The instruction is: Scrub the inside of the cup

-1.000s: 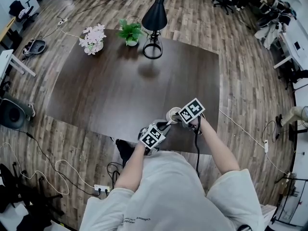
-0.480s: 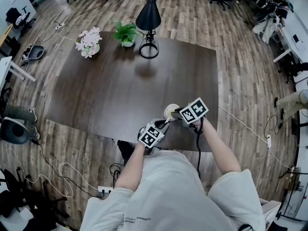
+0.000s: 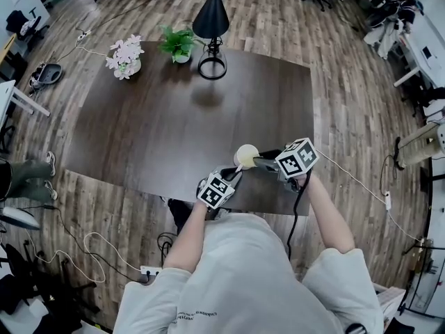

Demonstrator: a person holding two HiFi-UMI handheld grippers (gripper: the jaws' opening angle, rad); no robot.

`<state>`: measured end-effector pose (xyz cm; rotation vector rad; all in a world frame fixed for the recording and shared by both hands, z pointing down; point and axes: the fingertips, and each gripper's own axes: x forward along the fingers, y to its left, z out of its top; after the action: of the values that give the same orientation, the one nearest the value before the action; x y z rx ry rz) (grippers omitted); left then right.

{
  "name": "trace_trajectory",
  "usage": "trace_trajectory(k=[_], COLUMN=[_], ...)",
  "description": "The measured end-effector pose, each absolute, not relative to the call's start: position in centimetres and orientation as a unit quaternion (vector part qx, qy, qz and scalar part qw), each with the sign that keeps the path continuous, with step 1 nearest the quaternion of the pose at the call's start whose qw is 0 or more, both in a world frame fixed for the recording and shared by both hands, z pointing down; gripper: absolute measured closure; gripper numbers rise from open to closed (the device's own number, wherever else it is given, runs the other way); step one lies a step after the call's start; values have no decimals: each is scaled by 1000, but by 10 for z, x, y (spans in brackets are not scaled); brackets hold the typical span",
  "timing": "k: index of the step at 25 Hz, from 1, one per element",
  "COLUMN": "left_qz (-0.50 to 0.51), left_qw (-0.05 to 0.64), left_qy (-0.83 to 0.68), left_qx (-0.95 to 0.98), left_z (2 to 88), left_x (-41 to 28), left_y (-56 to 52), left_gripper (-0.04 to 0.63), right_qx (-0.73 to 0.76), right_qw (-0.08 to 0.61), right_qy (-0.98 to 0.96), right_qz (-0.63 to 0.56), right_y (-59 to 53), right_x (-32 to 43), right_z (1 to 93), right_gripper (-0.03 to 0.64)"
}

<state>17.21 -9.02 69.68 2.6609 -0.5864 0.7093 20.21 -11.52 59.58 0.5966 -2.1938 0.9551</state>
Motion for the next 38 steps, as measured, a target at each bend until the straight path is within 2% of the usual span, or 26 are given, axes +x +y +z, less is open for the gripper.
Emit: trace_trajectory(k=[4,8,16,27,34,38], left_qz=[247,253,258,246,247,246], left_qw=[152,158,169,177,176,177], left_qy=[-204,-210,-204,-199,-190,-181], left_qx=[935,931,929,932,934,936], left_z=[690,696,698,694,693,692], left_x=[174,170,169,171,175,178], left_y=[-92,-94,-88,-88,-83,-79], left_gripper=[552,552,552,554,555,555], right_qx=[174,179,188,212,298,307], right_qw=[360,427,478,506,438,439], right_qy=[-842,-818,-803,-796,-782,-775], right_qz=[362,342,302,256,328,334], right_y=[-86,-77,-78,-82,-81,-81], right_x=[202,210,194,204,197,204], right_z=[599,633,669,676,690,692], right_gripper=[528,528,528,526,526,526])
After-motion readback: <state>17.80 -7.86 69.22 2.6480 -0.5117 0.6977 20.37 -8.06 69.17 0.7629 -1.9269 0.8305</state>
